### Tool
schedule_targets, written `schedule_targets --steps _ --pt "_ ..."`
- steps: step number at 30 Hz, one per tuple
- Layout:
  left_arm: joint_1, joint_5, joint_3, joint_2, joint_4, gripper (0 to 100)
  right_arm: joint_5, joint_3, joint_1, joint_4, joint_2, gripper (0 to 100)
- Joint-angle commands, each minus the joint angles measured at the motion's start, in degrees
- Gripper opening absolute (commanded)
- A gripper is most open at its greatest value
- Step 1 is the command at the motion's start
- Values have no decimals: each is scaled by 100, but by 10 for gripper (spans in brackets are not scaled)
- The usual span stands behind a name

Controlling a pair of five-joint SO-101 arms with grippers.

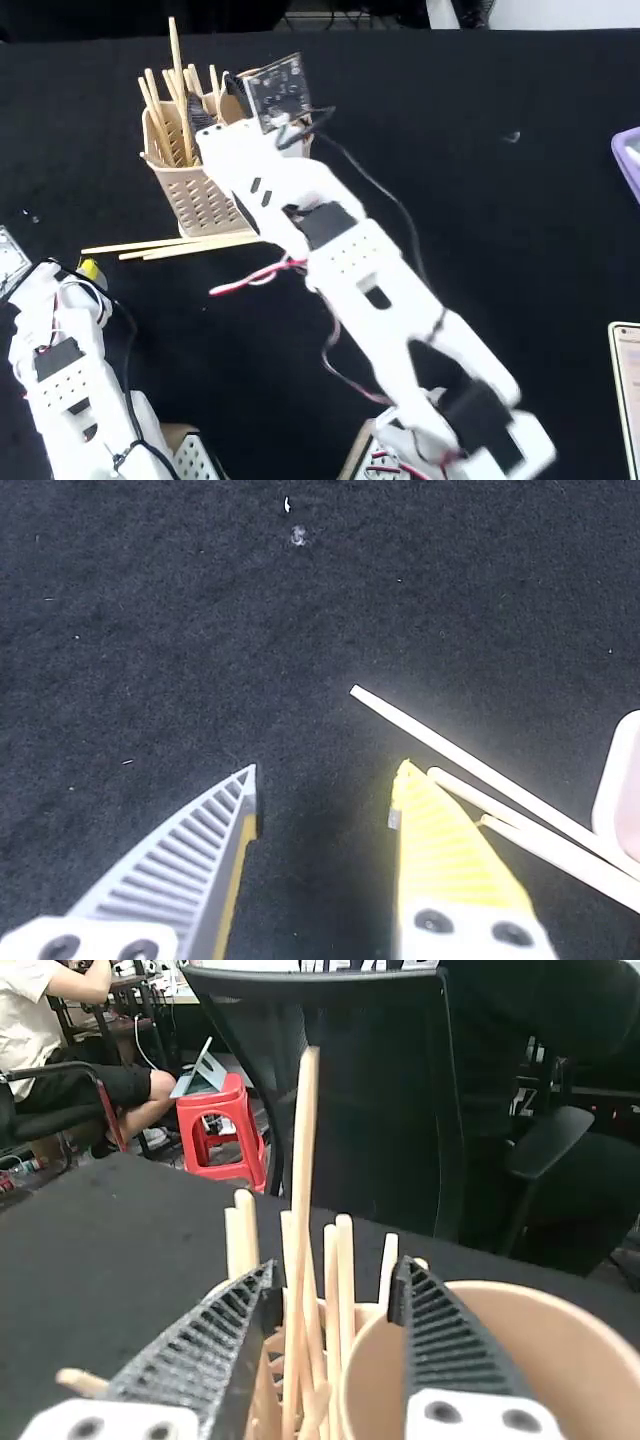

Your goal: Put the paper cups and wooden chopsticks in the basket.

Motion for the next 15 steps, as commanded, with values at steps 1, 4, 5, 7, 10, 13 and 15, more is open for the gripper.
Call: schedule_targets --steps 1,4,5,7,10,13,15 --pt "-4 -26 -31 -53 -105 220 -35 -224 9 1081 -1604 143" --pt "-4 -26 -31 -53 -105 220 -26 198 -18 2295 -2668 124" --pt "4 -26 -31 -53 -105 220 -18 374 -62 2708 -3002 120" --pt "4 -26 -31 -53 -105 220 -18 796 -70 3411 -3644 121" --pt "4 -26 -31 -53 -105 220 -18 1640 -26 3982 -4426 121" --pt "-4 -26 -40 -53 -79 220 -18 2835 -70 4149 -5077 123" --pt "-13 -26 -57 -53 -70 220 105 3609 -132 4070 -5393 123"
